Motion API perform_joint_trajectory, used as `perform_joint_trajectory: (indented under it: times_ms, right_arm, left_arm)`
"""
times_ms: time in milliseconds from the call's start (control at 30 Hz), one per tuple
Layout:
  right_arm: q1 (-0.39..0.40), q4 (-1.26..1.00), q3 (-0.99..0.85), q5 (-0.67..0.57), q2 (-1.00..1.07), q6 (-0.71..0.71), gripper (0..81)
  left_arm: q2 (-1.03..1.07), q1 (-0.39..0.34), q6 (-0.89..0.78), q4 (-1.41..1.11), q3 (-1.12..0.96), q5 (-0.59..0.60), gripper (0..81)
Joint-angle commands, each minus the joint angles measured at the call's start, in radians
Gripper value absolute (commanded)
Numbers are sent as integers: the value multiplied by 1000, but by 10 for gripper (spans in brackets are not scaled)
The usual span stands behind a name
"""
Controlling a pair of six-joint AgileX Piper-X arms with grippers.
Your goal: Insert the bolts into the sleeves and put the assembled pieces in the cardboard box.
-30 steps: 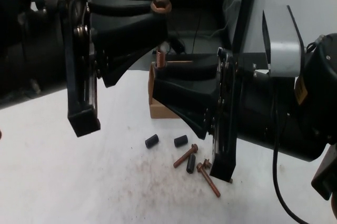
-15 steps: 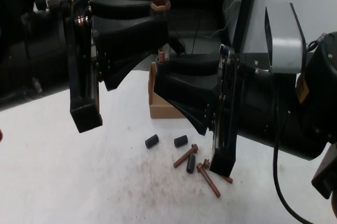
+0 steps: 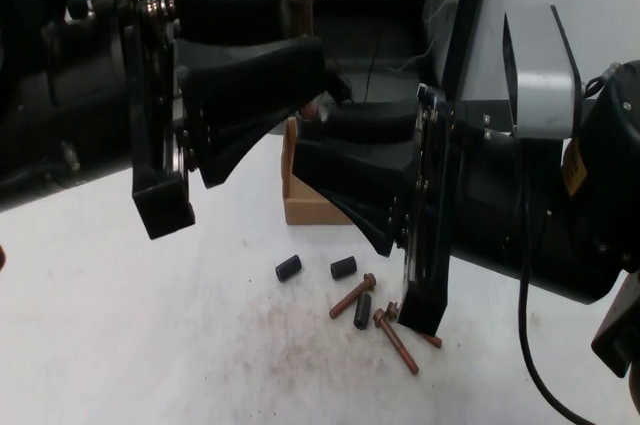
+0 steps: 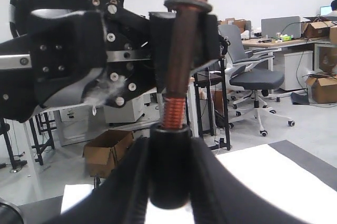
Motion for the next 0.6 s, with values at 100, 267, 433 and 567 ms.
perform_joint_trajectory:
  times_ms: [100,267,433,567]
  right_arm:
    - [-4,-21,-6,6,-1,-1,9]
    - [-4,-21,-6,6,-1,-1,9]
    - [-4,-21,-6,6,-1,-1,9]
    - [-4,-21,-6,6,-1,-1,9]
  left_arm:
    - [-12,-2,-2,-19,-7,-10,509]
    - [-12,-2,30,-21,-7,-10,349]
    - [-12,-2,57,-23,-7,-7,6]
    - [-12,-2,56,-23,-7,26,4]
